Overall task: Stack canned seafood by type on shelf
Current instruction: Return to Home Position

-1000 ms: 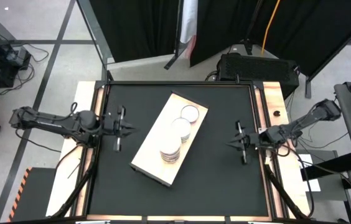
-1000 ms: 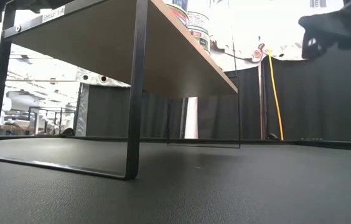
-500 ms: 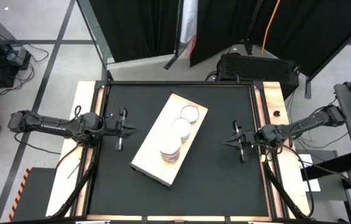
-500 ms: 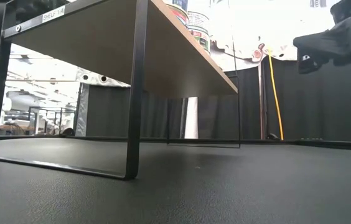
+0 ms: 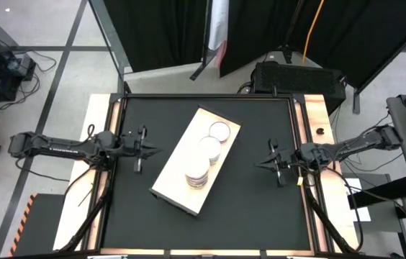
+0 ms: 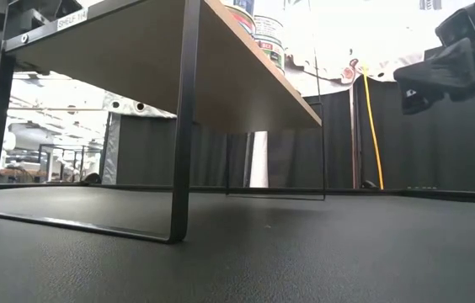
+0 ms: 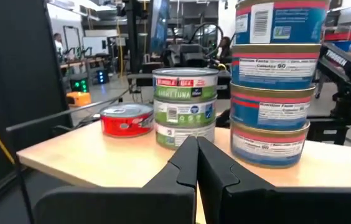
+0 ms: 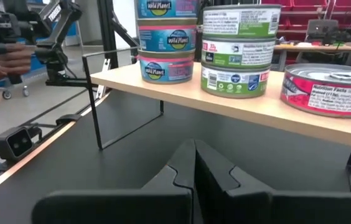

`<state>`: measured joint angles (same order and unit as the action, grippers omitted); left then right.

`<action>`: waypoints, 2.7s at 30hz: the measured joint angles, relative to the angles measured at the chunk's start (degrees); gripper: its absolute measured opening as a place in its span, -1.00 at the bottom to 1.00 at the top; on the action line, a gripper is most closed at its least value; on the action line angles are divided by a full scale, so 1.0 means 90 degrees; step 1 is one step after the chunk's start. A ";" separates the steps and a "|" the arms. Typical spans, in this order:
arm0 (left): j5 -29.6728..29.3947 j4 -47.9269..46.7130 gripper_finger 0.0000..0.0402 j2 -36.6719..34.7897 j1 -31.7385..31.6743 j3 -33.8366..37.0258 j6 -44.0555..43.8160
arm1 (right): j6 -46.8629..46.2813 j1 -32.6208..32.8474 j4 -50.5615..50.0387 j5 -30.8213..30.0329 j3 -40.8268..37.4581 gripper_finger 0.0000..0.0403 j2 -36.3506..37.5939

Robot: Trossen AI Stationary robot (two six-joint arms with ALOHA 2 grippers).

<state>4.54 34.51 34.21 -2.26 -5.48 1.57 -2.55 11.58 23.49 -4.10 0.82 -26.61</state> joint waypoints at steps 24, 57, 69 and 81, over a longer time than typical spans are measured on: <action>0.0450 -0.0368 -0.99 -0.1565 -0.0121 0.0566 -0.0474 | 0.0124 -0.0081 -0.0412 0.0165 0.0002 -1.00 0.0526; -0.0877 -0.2476 -0.99 -0.3639 0.0789 0.0573 -0.0134 | 0.0295 -0.0499 -0.2875 0.0303 0.0855 -1.00 0.2953; -0.0880 -0.2513 -0.99 -0.3802 0.0789 0.0576 -0.0131 | 0.0195 -0.0499 -0.1747 0.0348 -0.0002 -1.00 0.2929; -0.0880 -0.2560 -0.99 -0.3802 0.0789 0.0576 -0.0187 | 0.0299 -0.0575 -0.2405 0.0109 0.0002 -1.00 0.2943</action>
<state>-3.38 11.48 -0.01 4.84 -0.30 -0.12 0.14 6.41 1.85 -3.11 0.84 -0.12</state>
